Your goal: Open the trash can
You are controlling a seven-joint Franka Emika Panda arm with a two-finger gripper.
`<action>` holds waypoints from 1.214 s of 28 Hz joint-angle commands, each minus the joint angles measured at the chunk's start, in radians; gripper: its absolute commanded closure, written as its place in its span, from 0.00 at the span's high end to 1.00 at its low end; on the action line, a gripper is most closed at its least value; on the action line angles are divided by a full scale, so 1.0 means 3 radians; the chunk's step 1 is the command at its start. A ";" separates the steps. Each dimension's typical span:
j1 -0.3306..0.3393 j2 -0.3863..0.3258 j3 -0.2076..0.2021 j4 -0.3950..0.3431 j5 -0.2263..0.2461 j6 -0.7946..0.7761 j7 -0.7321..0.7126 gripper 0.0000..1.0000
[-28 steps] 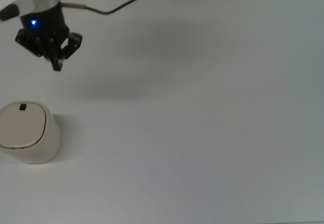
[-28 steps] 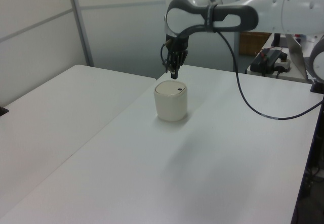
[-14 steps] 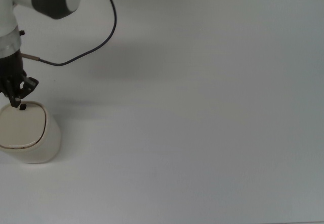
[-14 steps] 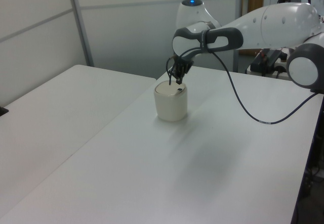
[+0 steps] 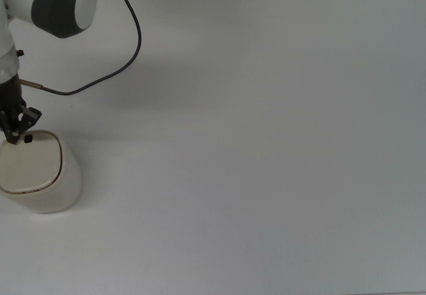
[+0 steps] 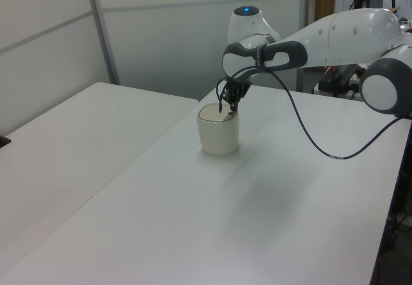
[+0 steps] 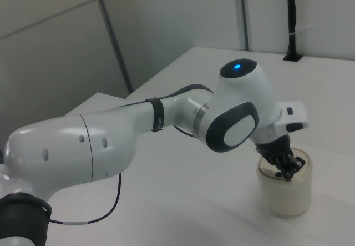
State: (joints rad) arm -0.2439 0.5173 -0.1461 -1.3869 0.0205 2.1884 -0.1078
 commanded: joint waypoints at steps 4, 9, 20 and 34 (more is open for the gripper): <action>-0.0026 -0.0277 0.0011 -0.0045 0.0392 -0.0024 -0.0004 0.00; 0.0000 -0.0425 0.0017 -0.0020 0.0402 -0.0315 -0.0004 0.00; 0.0082 -0.0840 0.0083 -0.0010 0.0366 -0.1138 -0.0004 0.12; 0.0128 -0.1085 0.0344 0.0001 0.0219 -0.1813 -0.0009 0.32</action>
State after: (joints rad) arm -0.2186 0.2202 -0.0633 -1.3711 0.1200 1.6838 -0.1082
